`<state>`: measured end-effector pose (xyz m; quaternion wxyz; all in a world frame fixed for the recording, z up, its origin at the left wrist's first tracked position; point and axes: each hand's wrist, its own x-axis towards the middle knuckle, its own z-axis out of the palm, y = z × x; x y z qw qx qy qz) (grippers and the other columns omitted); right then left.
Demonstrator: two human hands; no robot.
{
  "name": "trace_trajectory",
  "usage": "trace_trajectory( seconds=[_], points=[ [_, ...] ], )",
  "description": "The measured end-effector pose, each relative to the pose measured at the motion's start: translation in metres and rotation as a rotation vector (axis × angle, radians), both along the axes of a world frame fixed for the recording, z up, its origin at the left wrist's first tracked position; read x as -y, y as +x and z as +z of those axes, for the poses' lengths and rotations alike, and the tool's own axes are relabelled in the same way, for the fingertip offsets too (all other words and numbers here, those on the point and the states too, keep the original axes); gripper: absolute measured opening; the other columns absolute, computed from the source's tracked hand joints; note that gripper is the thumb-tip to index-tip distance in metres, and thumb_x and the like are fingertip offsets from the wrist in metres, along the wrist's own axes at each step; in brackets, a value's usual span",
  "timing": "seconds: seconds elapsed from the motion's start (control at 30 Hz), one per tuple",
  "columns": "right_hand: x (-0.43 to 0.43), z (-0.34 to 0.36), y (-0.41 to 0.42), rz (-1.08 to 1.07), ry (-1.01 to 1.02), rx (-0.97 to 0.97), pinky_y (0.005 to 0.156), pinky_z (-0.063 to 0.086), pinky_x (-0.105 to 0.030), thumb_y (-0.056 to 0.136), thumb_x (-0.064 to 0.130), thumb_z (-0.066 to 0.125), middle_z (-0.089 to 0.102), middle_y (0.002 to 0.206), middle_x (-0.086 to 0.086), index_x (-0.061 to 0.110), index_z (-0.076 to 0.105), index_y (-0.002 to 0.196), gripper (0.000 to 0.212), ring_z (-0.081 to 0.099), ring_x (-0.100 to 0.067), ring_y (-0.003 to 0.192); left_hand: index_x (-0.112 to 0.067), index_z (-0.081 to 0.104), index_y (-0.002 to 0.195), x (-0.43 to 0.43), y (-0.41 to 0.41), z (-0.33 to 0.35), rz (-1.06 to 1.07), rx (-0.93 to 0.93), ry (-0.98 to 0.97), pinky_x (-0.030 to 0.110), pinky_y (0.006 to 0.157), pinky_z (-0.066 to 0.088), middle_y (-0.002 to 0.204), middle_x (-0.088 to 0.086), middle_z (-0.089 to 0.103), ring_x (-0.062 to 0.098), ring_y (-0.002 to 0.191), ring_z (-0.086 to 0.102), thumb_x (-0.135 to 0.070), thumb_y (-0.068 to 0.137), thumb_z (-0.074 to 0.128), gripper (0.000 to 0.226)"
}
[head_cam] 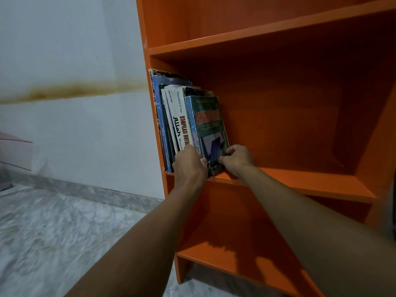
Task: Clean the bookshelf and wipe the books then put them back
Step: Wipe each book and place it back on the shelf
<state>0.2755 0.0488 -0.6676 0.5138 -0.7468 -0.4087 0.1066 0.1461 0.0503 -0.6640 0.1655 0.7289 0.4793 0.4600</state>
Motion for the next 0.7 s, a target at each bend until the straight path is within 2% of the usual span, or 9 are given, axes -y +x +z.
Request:
trace_trajectory(
  seconds=[0.1,0.17,0.27,0.37,0.5,0.57,0.63,0.7],
  points=[
    [0.008,-0.001,-0.008,-0.019,-0.002,0.037,0.071,0.046,-0.029,0.085,0.013,0.07,0.063,0.107,-0.006,0.013,0.06,0.1,0.018,0.054,-0.018,0.088,-0.008,0.06,0.111,0.005,-0.008,-0.005,-0.055,-0.064,-0.023,0.04,0.091,0.055,0.114,0.012,0.064,0.025,0.108,0.061,-0.016,0.095,0.06,0.017],
    [0.015,-0.003,-0.014,-0.028,-0.006,0.061,0.07,0.045,-0.028,0.086,0.012,0.069,0.063,0.11,-0.006,0.013,0.062,0.102,0.018,0.054,-0.018,0.088,-0.008,0.062,0.108,0.007,-0.017,-0.012,-0.088,-0.098,-0.026,0.044,0.094,0.054,0.115,0.012,0.065,0.027,0.111,0.061,-0.015,0.095,0.06,0.015],
    [0.028,-0.007,-0.022,-0.062,-0.003,0.104,0.073,0.046,-0.029,0.086,0.014,0.07,0.063,0.115,-0.007,0.012,0.065,0.107,0.022,0.055,-0.018,0.092,-0.009,0.064,0.106,0.009,-0.032,-0.026,-0.132,-0.133,-0.013,0.038,0.093,0.054,0.111,0.008,0.066,0.022,0.106,0.062,-0.016,0.096,0.059,0.013],
    [0.046,-0.012,-0.036,-0.133,0.006,0.189,0.074,0.045,-0.027,0.088,0.017,0.068,0.064,0.114,-0.004,0.014,0.065,0.109,0.021,0.052,-0.015,0.091,-0.012,0.066,0.103,0.011,-0.049,-0.045,-0.184,-0.179,-0.005,0.03,0.083,0.05,0.104,0.002,0.066,0.011,0.091,0.058,-0.019,0.098,0.056,0.013],
    [0.076,-0.034,-0.065,-0.209,-0.031,0.342,0.071,0.049,-0.027,0.092,0.016,0.061,0.063,0.118,-0.004,0.018,0.059,0.12,0.028,0.06,-0.019,0.092,-0.019,0.06,0.097,0.018,-0.07,-0.073,-0.27,-0.292,-0.025,0.033,0.078,0.055,0.093,0.0,0.064,0.011,0.078,0.06,-0.028,0.101,0.05,0.014],
    [0.097,-0.054,-0.078,-0.247,-0.113,0.412,0.078,0.053,-0.033,0.093,0.022,0.06,0.063,0.119,-0.005,0.018,0.057,0.125,0.033,0.062,-0.022,0.098,-0.02,0.056,0.097,0.027,-0.076,-0.087,-0.315,-0.372,-0.012,0.033,0.071,0.053,0.092,0.001,0.061,0.014,0.077,0.059,-0.033,0.101,0.047,0.016],
    [0.125,-0.076,-0.087,-0.277,-0.281,0.47,0.091,0.048,-0.034,0.092,0.027,0.059,0.06,0.127,-0.006,0.018,0.054,0.131,0.04,0.058,-0.026,0.113,-0.019,0.052,0.097,0.042,-0.08,-0.102,-0.365,-0.441,-0.028,0.033,0.067,0.047,0.096,0.004,0.06,0.018,0.08,0.058,-0.036,0.101,0.045,0.019],
    [0.158,-0.095,-0.093,-0.265,-0.462,0.483,0.096,0.043,-0.034,0.093,0.031,0.058,0.055,0.136,-0.008,0.018,0.049,0.137,0.047,0.052,-0.028,0.123,-0.015,0.054,0.106,0.062,-0.078,-0.119,-0.423,-0.529,-0.048,0.038,0.073,0.044,0.108,0.01,0.059,0.029,0.094,0.059,-0.037,0.101,0.044,0.025]
  ],
)
